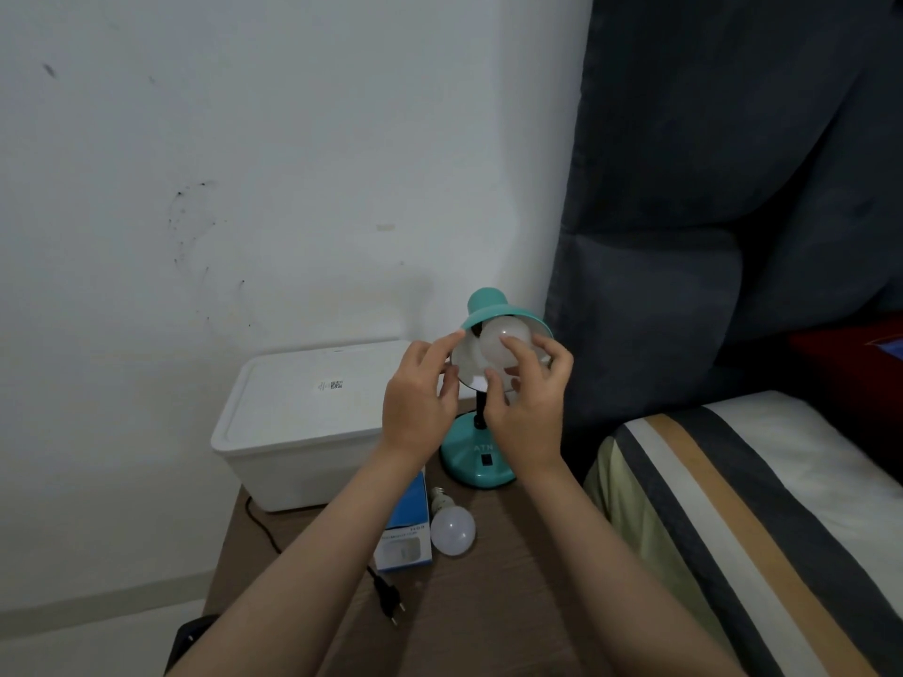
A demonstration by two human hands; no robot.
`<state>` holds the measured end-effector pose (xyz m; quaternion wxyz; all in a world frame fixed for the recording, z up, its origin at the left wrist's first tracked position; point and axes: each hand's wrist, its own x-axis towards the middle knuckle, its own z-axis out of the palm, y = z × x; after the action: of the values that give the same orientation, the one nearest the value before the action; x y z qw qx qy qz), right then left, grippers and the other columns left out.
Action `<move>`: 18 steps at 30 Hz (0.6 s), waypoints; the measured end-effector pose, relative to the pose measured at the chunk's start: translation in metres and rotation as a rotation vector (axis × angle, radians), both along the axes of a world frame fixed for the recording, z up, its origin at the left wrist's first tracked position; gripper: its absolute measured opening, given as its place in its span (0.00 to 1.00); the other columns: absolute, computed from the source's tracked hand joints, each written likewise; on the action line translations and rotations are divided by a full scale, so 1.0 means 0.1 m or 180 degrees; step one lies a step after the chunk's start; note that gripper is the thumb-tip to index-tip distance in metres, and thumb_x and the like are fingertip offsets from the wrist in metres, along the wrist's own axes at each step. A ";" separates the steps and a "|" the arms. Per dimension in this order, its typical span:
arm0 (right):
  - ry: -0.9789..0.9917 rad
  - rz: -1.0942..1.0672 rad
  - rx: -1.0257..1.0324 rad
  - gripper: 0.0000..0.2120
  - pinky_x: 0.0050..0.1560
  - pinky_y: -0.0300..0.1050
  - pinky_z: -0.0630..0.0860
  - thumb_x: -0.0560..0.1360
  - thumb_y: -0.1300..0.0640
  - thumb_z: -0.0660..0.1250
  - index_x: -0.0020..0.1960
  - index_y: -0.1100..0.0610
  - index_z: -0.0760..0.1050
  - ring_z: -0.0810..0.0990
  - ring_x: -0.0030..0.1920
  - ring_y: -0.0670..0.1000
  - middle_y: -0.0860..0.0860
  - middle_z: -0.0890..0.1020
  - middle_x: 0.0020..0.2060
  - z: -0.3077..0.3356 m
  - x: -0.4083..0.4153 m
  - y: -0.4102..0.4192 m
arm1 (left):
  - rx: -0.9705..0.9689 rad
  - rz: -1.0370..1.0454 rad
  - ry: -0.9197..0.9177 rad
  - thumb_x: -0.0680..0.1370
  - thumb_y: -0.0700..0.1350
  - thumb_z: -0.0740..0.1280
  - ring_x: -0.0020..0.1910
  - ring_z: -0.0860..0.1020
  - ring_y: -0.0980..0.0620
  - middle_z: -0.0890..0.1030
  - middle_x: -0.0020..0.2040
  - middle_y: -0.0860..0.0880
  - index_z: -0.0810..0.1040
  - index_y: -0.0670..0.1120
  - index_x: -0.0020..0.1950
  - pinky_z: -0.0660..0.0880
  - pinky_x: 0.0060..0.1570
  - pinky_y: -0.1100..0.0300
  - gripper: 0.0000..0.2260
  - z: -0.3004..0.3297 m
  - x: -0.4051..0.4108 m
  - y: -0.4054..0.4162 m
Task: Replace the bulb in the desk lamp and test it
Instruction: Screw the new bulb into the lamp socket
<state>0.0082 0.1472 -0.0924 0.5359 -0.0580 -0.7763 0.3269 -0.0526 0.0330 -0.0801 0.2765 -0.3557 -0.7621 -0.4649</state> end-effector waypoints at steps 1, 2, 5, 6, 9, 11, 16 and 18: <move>0.0021 0.0011 -0.0040 0.18 0.47 0.34 0.77 0.72 0.65 0.71 0.60 0.57 0.72 0.69 0.49 0.40 0.62 0.68 0.59 0.00 0.01 0.01 | -0.0006 0.0001 0.0004 0.75 0.34 0.65 0.40 0.80 0.49 0.78 0.46 0.45 0.75 0.46 0.63 0.80 0.40 0.51 0.18 0.00 0.00 0.00; 0.0037 -0.0007 -0.0077 0.18 0.47 0.33 0.77 0.72 0.65 0.71 0.60 0.57 0.72 0.71 0.48 0.40 0.61 0.69 0.57 0.00 0.01 0.01 | -0.0015 -0.0001 0.0008 0.75 0.34 0.65 0.40 0.79 0.49 0.78 0.45 0.45 0.75 0.47 0.63 0.80 0.40 0.52 0.18 0.00 0.00 0.00; -0.0048 -0.0156 -0.0179 0.18 0.40 0.27 0.74 0.71 0.58 0.73 0.59 0.56 0.71 0.74 0.40 0.45 0.58 0.70 0.53 0.02 0.00 0.00 | -0.0016 -0.0009 0.0006 0.75 0.34 0.65 0.39 0.79 0.49 0.78 0.45 0.45 0.74 0.47 0.63 0.80 0.40 0.51 0.18 0.00 0.00 0.01; -0.0117 -0.0230 -0.0214 0.18 0.37 0.27 0.73 0.71 0.56 0.73 0.58 0.56 0.71 0.75 0.38 0.47 0.57 0.70 0.52 0.02 -0.01 -0.01 | -0.0017 -0.0008 0.0007 0.75 0.34 0.65 0.39 0.79 0.49 0.78 0.46 0.45 0.74 0.47 0.63 0.80 0.40 0.51 0.18 0.00 0.00 0.01; -0.0247 -0.0411 -0.0131 0.19 0.32 0.37 0.77 0.70 0.53 0.73 0.55 0.59 0.72 0.77 0.40 0.51 0.57 0.71 0.53 0.02 -0.03 -0.03 | -0.0024 0.0002 0.0012 0.74 0.34 0.65 0.40 0.79 0.48 0.78 0.46 0.44 0.74 0.47 0.63 0.80 0.40 0.51 0.18 0.00 0.00 0.01; -0.0310 -0.0413 -0.0001 0.18 0.32 0.41 0.78 0.72 0.53 0.72 0.58 0.57 0.72 0.78 0.41 0.52 0.58 0.71 0.54 0.03 -0.05 -0.02 | -0.0025 0.0022 -0.0001 0.74 0.34 0.65 0.40 0.79 0.48 0.78 0.46 0.44 0.74 0.47 0.63 0.80 0.40 0.51 0.18 0.00 0.01 0.00; -0.0496 -0.0374 0.0255 0.22 0.35 0.38 0.76 0.72 0.56 0.70 0.64 0.51 0.69 0.77 0.45 0.53 0.59 0.68 0.57 0.01 -0.01 0.00 | -0.0034 0.0028 -0.0012 0.74 0.34 0.65 0.40 0.79 0.49 0.78 0.46 0.44 0.75 0.46 0.63 0.80 0.40 0.51 0.18 0.01 0.01 0.00; -0.0552 -0.0330 0.0290 0.24 0.32 0.40 0.78 0.71 0.60 0.70 0.64 0.50 0.67 0.76 0.41 0.51 0.58 0.67 0.58 0.01 0.00 0.00 | -0.0033 0.0033 0.0002 0.74 0.34 0.65 0.40 0.79 0.49 0.78 0.46 0.45 0.75 0.46 0.63 0.80 0.40 0.52 0.18 0.01 0.02 0.00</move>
<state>0.0082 0.1470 -0.0919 0.4851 -0.1017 -0.8297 0.2568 -0.0510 0.0331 -0.0793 0.2773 -0.3533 -0.7663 -0.4595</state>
